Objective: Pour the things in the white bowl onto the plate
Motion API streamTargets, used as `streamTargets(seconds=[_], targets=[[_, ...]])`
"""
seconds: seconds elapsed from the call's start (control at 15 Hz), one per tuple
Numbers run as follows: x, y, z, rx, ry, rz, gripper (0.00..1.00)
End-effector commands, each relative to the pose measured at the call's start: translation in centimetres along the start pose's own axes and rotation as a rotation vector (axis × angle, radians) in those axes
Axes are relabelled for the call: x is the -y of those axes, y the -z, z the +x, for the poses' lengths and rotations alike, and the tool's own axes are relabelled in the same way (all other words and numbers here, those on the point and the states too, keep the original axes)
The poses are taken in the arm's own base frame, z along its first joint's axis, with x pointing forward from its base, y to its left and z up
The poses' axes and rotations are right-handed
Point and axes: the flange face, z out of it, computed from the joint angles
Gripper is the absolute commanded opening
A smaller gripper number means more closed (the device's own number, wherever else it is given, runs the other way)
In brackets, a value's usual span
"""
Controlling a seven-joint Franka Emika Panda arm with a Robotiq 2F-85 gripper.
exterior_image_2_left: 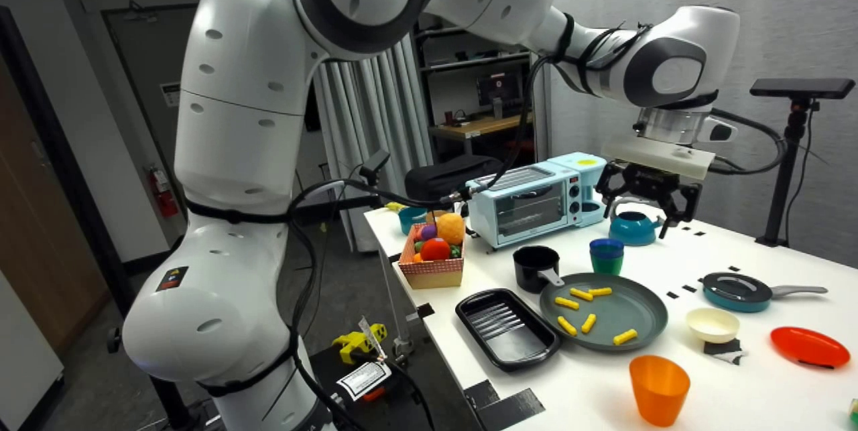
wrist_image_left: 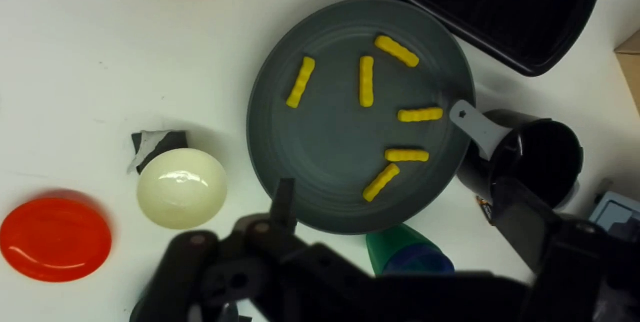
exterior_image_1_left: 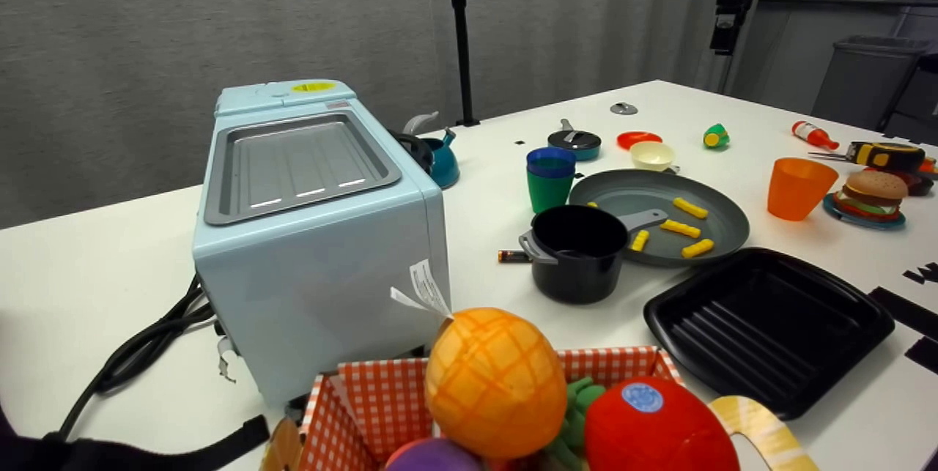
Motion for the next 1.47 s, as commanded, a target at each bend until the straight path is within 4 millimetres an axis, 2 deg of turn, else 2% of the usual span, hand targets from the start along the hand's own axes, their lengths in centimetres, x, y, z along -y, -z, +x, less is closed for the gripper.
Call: streamTargets(seconds=[0.0, 0.6, 0.73, 1.4], targets=[[1.2, 0.3, -2.5, -0.035, 0.044, 0.027, 1.0], [2.6, -1.0, -3.5, -0.093, 0.063, 0.06, 1.0], [2.1, -1.3, -2.7, -0.065, 0.05, 0.056, 1.0], [2.3, -1.5, -2.9, -0.063, 0.055, 0.059, 1.0]])
